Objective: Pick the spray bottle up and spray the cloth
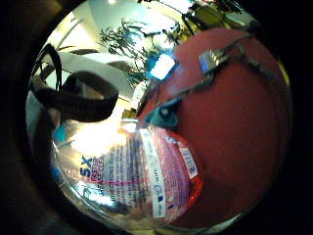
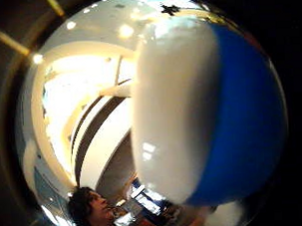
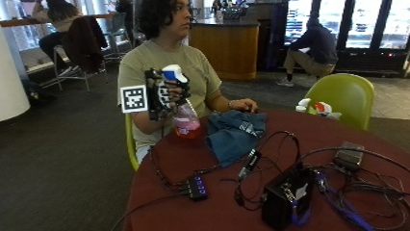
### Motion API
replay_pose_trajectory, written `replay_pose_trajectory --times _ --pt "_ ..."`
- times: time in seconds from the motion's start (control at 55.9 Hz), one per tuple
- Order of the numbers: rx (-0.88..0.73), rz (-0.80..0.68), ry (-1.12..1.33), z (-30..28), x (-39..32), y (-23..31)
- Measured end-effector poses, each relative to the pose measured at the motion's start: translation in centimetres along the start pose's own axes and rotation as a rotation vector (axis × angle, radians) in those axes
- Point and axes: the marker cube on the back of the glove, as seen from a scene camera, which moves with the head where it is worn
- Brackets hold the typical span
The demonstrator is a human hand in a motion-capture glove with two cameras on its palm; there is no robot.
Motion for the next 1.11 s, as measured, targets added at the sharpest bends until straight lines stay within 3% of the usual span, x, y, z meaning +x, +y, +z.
replay_pose_trajectory --times 0.107,0.179,0.376,0.572,0.894,1.109 --pt "-0.125 -0.091 0.071 -2.5 -3.8 -1.6" --pt "-0.191 -0.222 0.152 -2.1 -5.7 -3.9" --pt "-0.505 -0.338 0.477 1.2 -9.5 -5.5" --pt "-0.93 -0.283 0.86 6.7 -9.3 -4.2" --pt "-1.283 -0.186 1.381 14.1 -3.0 0.2" --pt "-1.428 -0.102 1.501 16.1 2.2 2.5"
